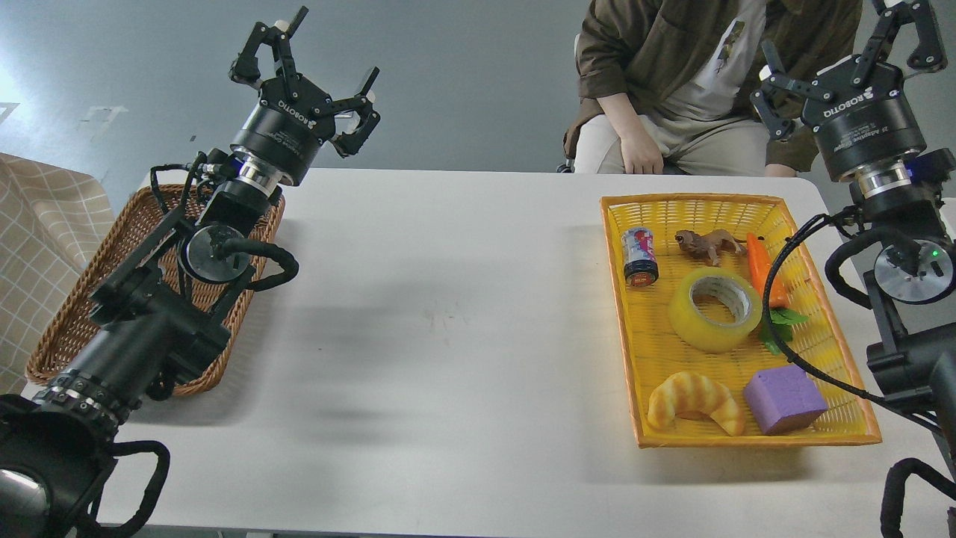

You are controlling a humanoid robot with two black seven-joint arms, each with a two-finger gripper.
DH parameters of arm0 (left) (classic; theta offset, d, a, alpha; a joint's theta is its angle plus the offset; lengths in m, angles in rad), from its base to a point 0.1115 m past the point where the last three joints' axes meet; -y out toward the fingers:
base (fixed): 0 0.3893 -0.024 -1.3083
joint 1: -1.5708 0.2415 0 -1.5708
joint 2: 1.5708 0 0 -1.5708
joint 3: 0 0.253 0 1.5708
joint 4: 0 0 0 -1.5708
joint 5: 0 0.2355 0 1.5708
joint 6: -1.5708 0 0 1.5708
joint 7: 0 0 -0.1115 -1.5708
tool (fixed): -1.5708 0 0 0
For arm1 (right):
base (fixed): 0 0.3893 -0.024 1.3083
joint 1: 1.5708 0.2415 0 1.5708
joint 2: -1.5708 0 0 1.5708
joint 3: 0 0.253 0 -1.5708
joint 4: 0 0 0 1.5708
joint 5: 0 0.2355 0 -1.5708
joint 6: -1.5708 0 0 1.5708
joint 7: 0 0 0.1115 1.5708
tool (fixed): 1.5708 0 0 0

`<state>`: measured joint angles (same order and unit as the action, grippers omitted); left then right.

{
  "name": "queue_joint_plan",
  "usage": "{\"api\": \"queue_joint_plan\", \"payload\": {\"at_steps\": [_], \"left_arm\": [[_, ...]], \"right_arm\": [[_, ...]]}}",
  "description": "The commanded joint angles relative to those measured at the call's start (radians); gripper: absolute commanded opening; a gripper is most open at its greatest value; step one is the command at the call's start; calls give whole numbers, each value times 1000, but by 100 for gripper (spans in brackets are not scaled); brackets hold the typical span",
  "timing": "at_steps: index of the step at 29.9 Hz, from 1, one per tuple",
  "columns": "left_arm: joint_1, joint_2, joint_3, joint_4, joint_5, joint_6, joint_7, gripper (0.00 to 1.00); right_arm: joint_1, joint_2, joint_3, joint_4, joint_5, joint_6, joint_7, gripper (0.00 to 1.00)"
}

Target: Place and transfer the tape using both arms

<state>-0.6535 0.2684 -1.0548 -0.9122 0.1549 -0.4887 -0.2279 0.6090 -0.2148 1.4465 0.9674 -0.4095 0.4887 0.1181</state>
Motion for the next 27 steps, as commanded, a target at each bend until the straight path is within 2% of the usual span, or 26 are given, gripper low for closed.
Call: {"api": "queue_joint_plan", "payload": {"at_steps": [1,27], "left_arm": [[-1,0,1,1,0,0,1,98],[-5,-1,-1,1,-2,0,2,98]], "right_arm": [[0,0,2,-1,0,0,0,100],[1,0,2,13,5,0,-2,100]]}}
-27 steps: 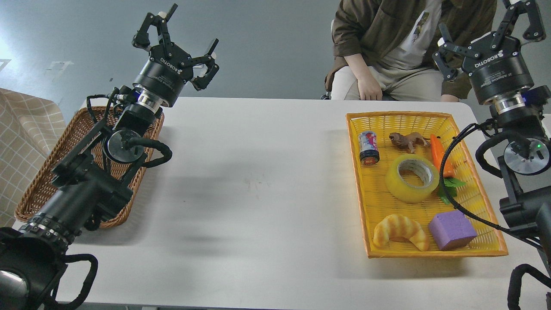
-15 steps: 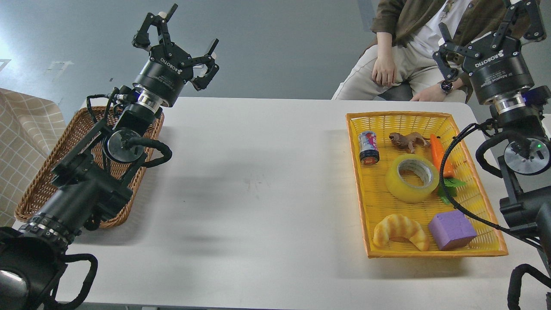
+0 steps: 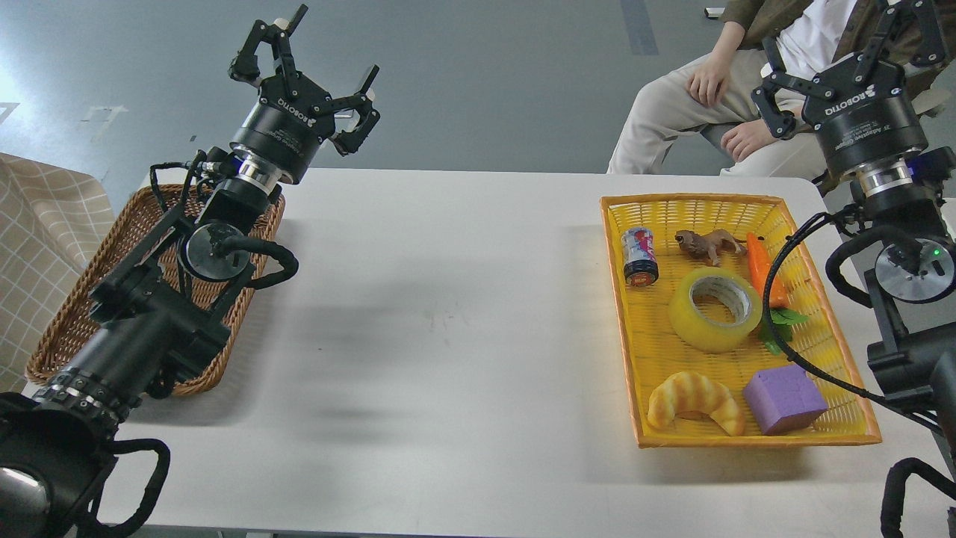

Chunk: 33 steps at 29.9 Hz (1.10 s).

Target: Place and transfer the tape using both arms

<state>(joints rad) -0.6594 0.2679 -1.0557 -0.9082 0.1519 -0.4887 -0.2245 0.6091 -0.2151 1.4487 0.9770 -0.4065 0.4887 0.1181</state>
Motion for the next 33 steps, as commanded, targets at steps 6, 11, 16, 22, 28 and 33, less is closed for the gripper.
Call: {"api": "queue_joint_plan", "payload": {"at_steps": [6,11,16,22,28,33], "left_arm": [[3,-1,0,-6,3,0,-6,98],[3,-6,0,-6,3,0,-6,98],[3,-7,0,-6,3,0,-4,98],[4,-9,0,-6,3,0,-4,98],[3,-9,0,-6,3,0,-4,98],[1,-7,2,-8,8,0,-3,98]], "right_arm": [[1,-1,-2,3,2,0,-1,100],[0,-1,-1,3,2,0,-1,100],[0,-1,-1,3,2,0,-1,100],[0,-1,-1,3,2,0,-1,100],[0,-1,-1,3,0,0,-1,100],[0,-1,-1,3,1,0,-1,100]]}}
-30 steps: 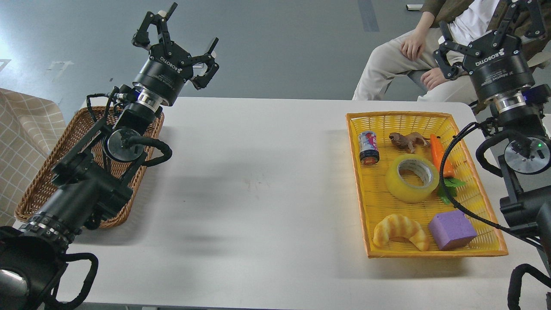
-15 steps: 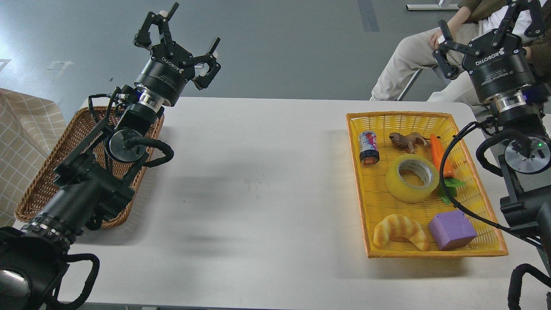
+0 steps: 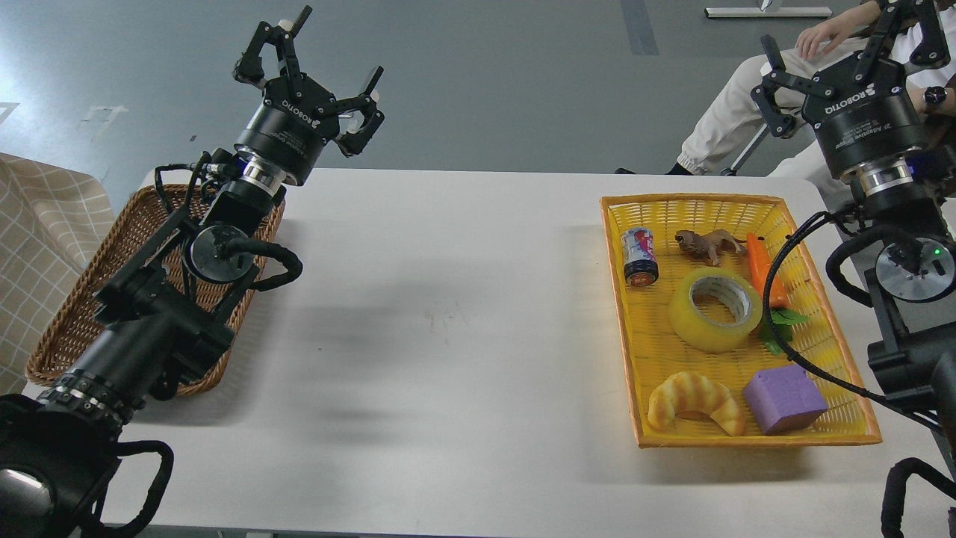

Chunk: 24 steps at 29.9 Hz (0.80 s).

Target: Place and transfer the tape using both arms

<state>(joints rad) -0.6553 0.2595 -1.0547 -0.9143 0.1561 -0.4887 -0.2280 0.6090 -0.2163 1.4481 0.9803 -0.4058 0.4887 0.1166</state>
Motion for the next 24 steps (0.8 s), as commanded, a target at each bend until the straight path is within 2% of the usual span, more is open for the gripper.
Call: {"api": "queue_joint_plan", "payload": {"at_steps": [1,5,7,9,11,21,24], "left_arm": [[-3,1,-1,-1,3,0,-1,98],[-3,0,-2,-1,0,0,-10,98],[-4,0,-2,-1,6,0,-53,98],[-6,3,1,0,13,0,-123,98],[-6,3,2,0,13,0,-138,98],[-14,6,22,0,19,0,-128,98],[-14,7,24,0,19,0,-110,98]], "right_arm": [[0,0,1,0,-1,0,0,100],[0,0,0,-2,-1,0,0,100],[0,0,0,-2,-1,0,0,100],[0,0,0,-2,1,0,0,100],[0,2,0,-2,-1,0,0,100],[0,-1,0,0,-1,0,0,100],[0,-3,-2,0,-2,0,-5,100]]}}
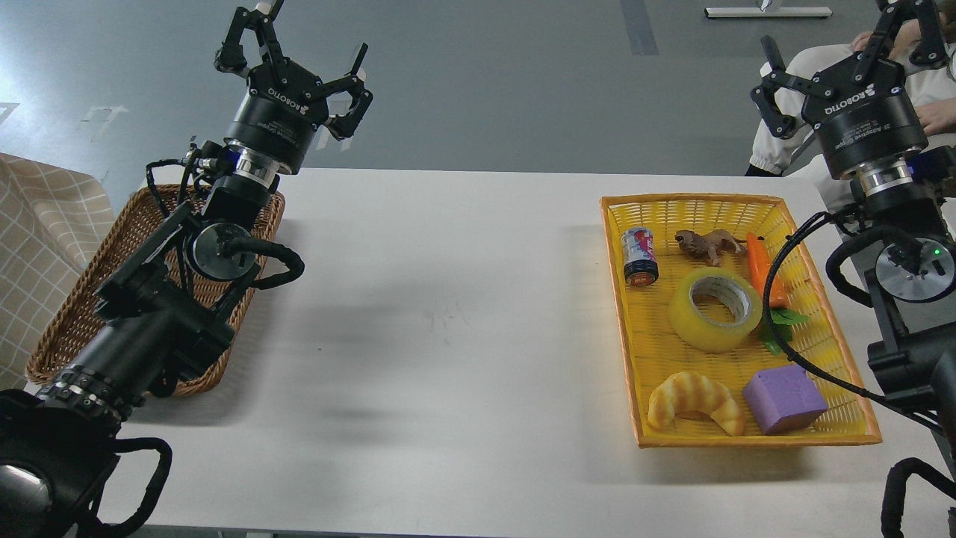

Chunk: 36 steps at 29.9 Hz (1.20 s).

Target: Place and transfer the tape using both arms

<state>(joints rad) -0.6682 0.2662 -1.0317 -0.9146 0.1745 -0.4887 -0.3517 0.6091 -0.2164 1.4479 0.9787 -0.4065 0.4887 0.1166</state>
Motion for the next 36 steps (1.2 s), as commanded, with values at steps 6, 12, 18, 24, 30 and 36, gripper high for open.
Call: {"api": "queue_joint_plan", "payload": {"at_steps": [6,12,18,24,30,36], "left_arm": [[2,2,-1,2,0,0,66,98],[2,10,1,2,0,0,69,98],[1,15,-1,0,0,0,68,98],[-1,15,-1,0,0,0,68,98],[1,31,1,-4,16,0,68,98],[4,51,1,-4,79,0,68,98]], "right_arm": [[5,-78,-64,3,-17,0,-9,100],[55,-262,-268,3,-41,0,-9,100],[139,-457,-493,6,-90,0,-9,100],[236,-576,-682,58,-236,0,-8,100],[279,-600,-741,69,-525,0,-5,100],[265,-600,-742,72,-771,0,0,100]]}}
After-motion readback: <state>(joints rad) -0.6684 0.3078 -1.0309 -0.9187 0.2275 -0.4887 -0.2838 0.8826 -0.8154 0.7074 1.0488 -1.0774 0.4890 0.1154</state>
